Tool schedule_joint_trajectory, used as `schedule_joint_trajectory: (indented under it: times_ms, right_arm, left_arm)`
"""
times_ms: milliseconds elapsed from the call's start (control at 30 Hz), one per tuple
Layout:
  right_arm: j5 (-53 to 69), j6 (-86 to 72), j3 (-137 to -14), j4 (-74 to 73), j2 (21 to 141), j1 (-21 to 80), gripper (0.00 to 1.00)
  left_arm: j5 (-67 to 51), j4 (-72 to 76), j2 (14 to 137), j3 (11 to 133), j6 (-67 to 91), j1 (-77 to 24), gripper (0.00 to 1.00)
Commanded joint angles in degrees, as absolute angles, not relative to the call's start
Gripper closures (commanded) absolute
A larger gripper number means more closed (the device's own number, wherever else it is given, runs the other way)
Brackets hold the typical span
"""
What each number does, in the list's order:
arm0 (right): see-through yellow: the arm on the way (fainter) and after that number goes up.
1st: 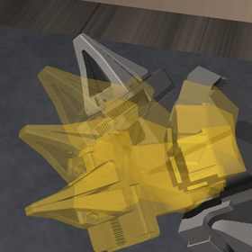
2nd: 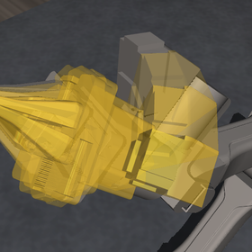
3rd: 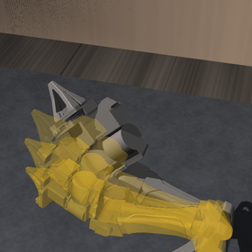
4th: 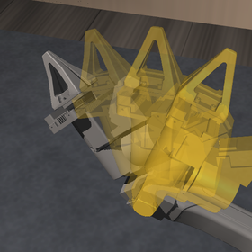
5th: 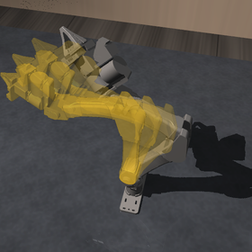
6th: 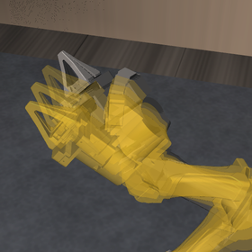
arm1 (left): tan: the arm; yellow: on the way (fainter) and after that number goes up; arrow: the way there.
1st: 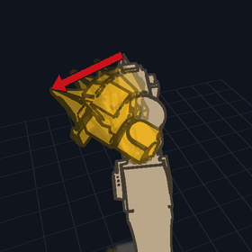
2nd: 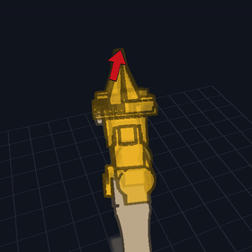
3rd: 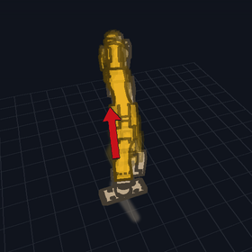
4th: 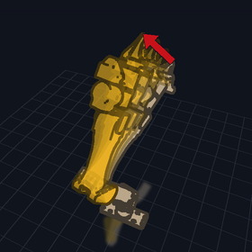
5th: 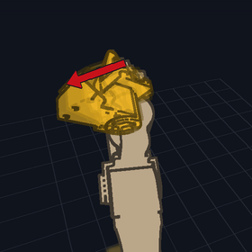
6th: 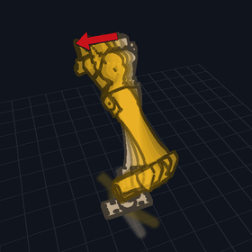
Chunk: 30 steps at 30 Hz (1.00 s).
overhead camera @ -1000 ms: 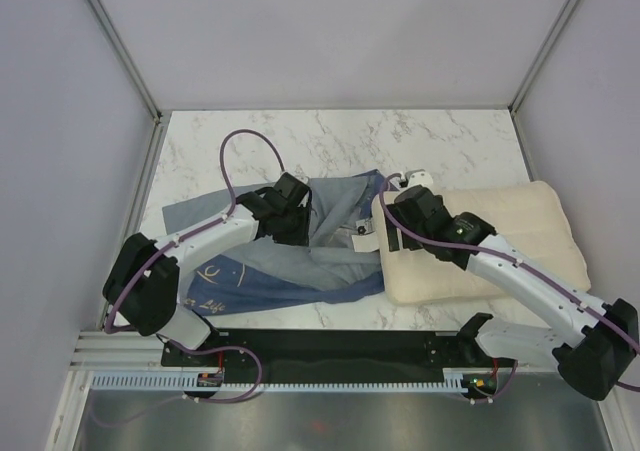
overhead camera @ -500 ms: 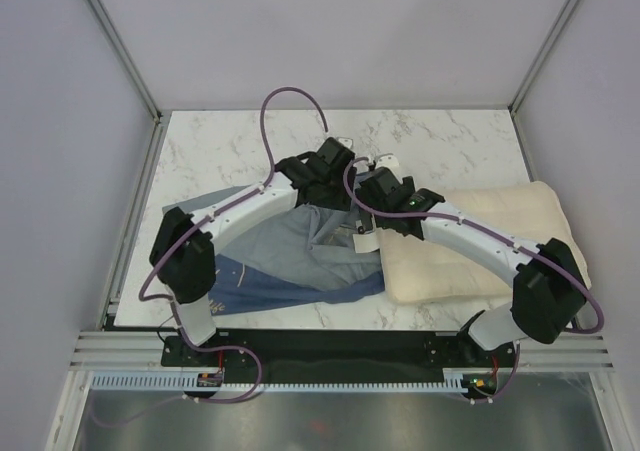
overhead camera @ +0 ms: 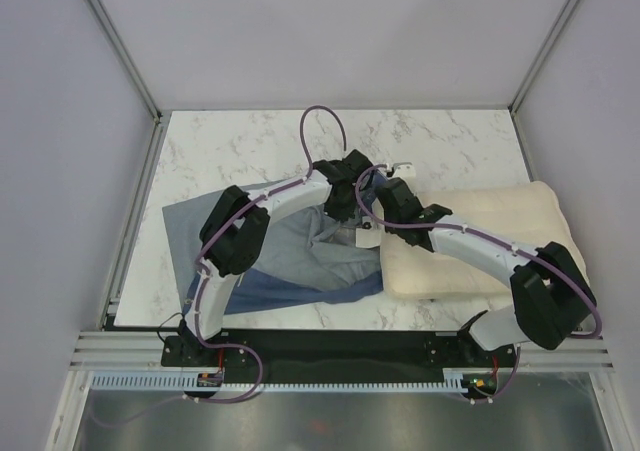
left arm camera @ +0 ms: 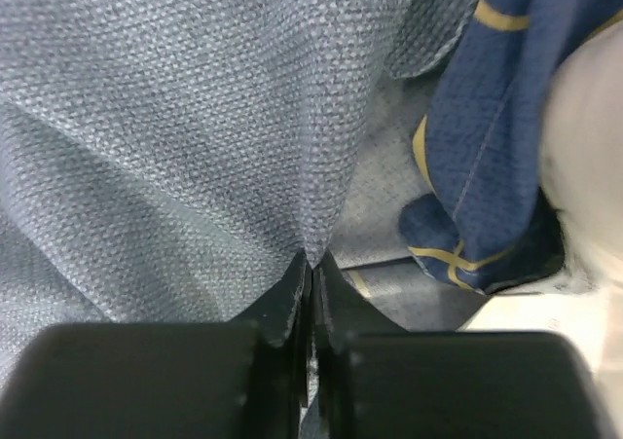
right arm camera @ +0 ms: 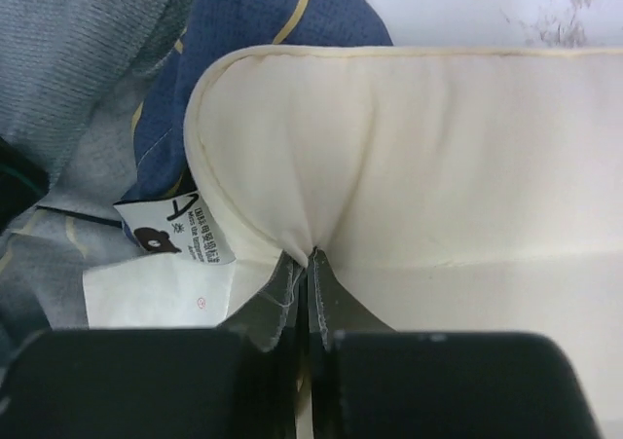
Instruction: Put the pillow into the pillowcase
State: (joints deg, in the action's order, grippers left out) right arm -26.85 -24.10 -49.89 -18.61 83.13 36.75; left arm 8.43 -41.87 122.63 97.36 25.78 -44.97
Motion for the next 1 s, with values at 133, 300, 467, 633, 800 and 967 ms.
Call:
schedule_joint_trajectory:
  times_ms: [133,300,467,633,800,967]
  right_arm:
    - [-21.1,-23.8,-50.6,-17.0,72.7,34.3,1.0]
    - [-16.9,-22.9,-59.9,-17.7,70.2,33.6,1.0]
    - [-10.1,-22.6,-65.5,-16.2,74.4,33.0,1.0]
    - [-1.2,-23.3,-64.7,-15.4,76.0,32.7,1.0]
    - [2.5,-23.5,-58.8,-14.1,73.8,32.7,1.0]
    - [4.1,-22.1,-55.5,-13.0,75.5,32.8,1.0]
  left_arm:
    - [6.6,-43.7,120.0,99.4,23.9,-42.9,0.98]
    - [2.6,-43.6,115.2,99.8,24.4,-42.5,0.98]
    - [0.8,-43.4,111.4,101.4,25.9,-41.1,0.98]
    - [0.3,-43.5,109.7,104.4,25.9,-36.7,0.98]
    - [-2.5,-43.6,109.3,105.8,25.0,-34.5,0.98]
    - [-5.4,-43.6,108.9,105.8,25.6,-34.1,0.98]
